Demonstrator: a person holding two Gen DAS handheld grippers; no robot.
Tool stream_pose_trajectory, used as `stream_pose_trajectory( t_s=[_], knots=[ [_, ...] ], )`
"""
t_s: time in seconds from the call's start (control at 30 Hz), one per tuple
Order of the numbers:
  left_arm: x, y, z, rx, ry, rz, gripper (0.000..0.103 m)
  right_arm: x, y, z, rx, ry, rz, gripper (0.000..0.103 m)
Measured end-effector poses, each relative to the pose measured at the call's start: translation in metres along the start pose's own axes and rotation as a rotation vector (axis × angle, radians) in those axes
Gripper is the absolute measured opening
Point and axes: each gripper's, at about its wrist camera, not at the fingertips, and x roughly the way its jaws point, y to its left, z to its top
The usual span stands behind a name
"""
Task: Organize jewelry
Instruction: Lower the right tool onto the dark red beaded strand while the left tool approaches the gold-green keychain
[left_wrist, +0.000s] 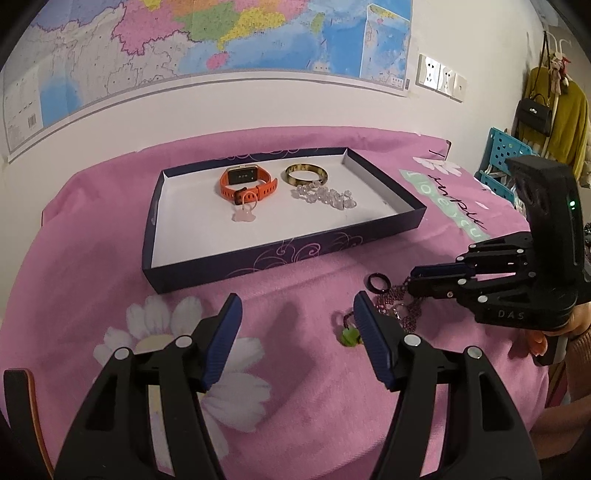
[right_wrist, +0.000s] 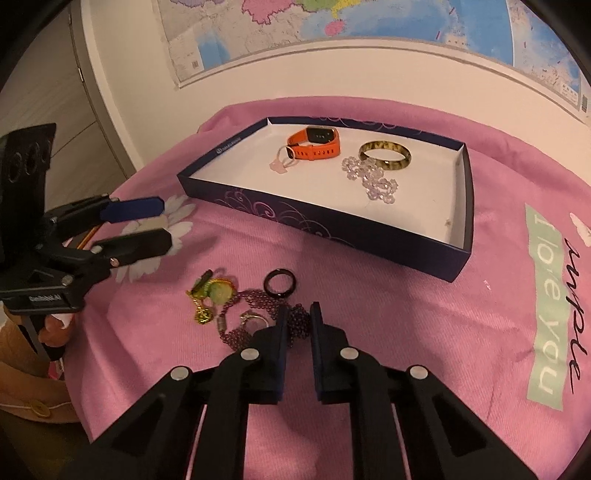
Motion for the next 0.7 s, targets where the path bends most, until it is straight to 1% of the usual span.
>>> stream_pose_trajectory(
  t_s=[0.3, 0.4, 0.53, 0.7],
  knots=[
    [-0.007, -0.003, -0.006, 0.015, -0.004, -0.016, 0.062, -0.035, 0.021, 0.008, -0.030, -0.103, 0.075, 0.009],
    [-0.008, -0.006, -0.009, 0.023, 0.001, -0.025, 0.062, -0.046, 0.027, 0.009, -0.051, -0.124, 0.089, 0.009],
    [-0.008, -0.012, -0.013, 0.042, 0.006, -0.030, 0.062, -0.052, 0.028, 0.004, -0.057, -0.121, 0.083, 0.009],
    [-0.006, -0.023, -0.017, 0.081, 0.017, -0.037, 0.062, -0.041, 0.017, -0.008, -0.015, -0.071, 0.053, 0.009]
  ],
)
